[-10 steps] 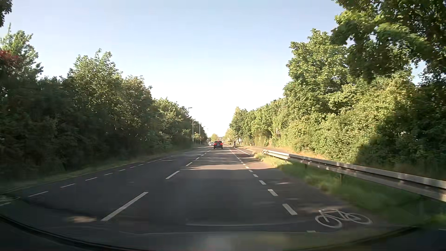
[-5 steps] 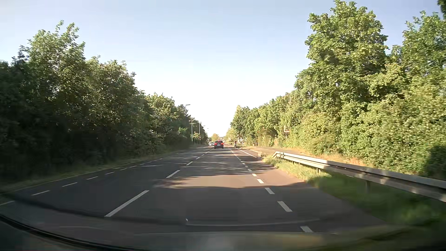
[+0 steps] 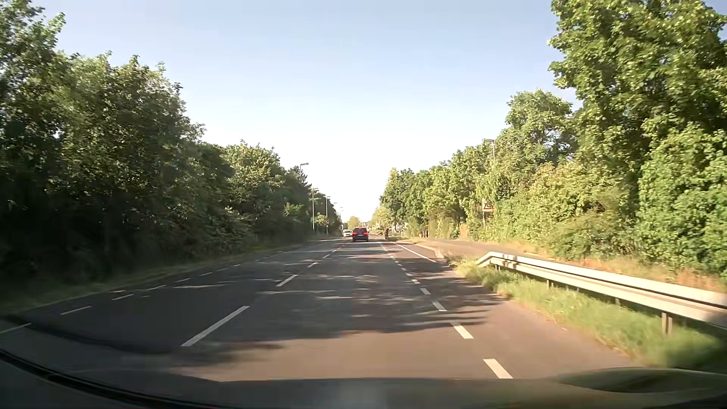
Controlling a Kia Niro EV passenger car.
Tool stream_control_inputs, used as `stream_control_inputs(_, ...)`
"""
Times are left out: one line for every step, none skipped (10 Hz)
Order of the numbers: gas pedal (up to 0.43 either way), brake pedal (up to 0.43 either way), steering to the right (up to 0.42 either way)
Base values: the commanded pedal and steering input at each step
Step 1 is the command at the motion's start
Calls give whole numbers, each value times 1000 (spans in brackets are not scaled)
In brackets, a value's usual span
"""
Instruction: Follow the waypoints while adhering to traffic rules and regulations
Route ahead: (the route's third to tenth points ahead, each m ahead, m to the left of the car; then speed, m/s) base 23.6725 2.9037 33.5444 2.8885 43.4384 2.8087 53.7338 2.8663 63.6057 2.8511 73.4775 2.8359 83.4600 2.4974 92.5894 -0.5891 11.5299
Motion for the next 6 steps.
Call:
stream_control_inputs(0, 0, -7)
stream_control_inputs(0, 0, -7)
stream_control_inputs(0, 0, -7)
stream_control_inputs(0, 0, -7)
stream_control_inputs(0, 0, -6)
stream_control_inputs(0, 0, -6)
